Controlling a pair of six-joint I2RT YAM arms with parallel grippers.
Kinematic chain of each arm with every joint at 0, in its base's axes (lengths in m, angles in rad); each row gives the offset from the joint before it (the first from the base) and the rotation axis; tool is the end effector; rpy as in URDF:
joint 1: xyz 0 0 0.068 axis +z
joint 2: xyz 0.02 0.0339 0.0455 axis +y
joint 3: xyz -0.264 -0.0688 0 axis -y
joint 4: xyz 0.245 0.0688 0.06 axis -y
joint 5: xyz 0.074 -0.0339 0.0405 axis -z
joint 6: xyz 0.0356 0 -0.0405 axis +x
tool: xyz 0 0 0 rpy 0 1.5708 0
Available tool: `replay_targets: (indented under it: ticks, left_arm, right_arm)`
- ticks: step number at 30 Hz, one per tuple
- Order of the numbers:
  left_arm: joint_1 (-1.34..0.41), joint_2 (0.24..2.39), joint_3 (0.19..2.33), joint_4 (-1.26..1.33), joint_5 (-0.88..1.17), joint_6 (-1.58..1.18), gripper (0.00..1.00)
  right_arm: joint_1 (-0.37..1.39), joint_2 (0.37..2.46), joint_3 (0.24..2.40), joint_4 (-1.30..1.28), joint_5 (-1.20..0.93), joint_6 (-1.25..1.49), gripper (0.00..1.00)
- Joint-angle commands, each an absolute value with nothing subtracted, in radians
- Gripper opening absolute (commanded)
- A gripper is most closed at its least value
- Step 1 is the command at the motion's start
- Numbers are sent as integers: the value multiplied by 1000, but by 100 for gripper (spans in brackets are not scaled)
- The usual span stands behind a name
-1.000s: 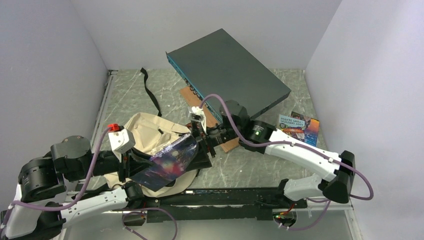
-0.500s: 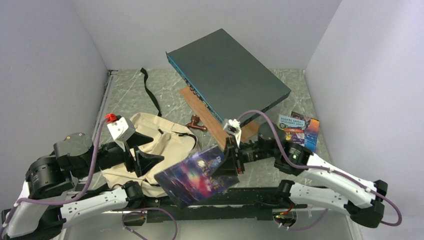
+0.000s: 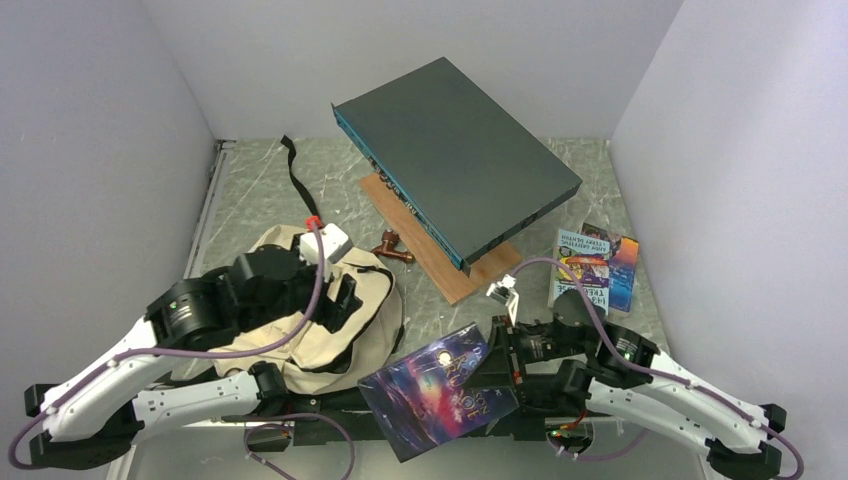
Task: Pack the student bag
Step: Place the book in the student bag.
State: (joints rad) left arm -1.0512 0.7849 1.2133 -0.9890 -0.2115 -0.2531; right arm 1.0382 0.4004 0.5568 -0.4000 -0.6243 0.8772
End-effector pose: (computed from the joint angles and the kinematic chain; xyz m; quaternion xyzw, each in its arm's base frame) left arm 0.0677 -0.1033 0.3986 0.2911 0.8217 -0.2186 0.4385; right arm 0.0376 0.1048 0.2890 -0.2488 0.7321 0.6186 0.1394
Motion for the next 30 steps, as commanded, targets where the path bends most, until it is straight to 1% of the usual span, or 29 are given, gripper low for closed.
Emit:
replay_targets:
  ticks: [1,6,11,15,18,20,27,30]
  left_arm:
    - [-1049,797,1174,-901,-219,-305,85]
    - [-1049,844,1121,-883,-218,-344,87]
    - [-1049,889,1072,-875,-221,-378,86]
    - [-1049,917,998,-815,-176,-383,85]
    - [-1049,956,973,-807,-182,-377,85]
    - [-1049,1001,975,-830,-200,-373,83]
    - [-1049,1089,950,-853,-222,-365,81]
    - [-1049,1104,943,-870,-253,-372,76]
  right_arm:
    - [1041,345,508,-309,-580,1044,0]
    - [1040,308,364,-246,-528,1191,0]
    - [1035,237,216,-56,-445,1332,0]
    - [993,216,96,154,-394,1449,0]
    - [968,231,7,338,-372,1537,0]
    - [961,252,-50,424,-359,1580,0]
    - [955,332,-22,454,-337,1566,0]
    - [954,364,-9,422,-328,1552,0]
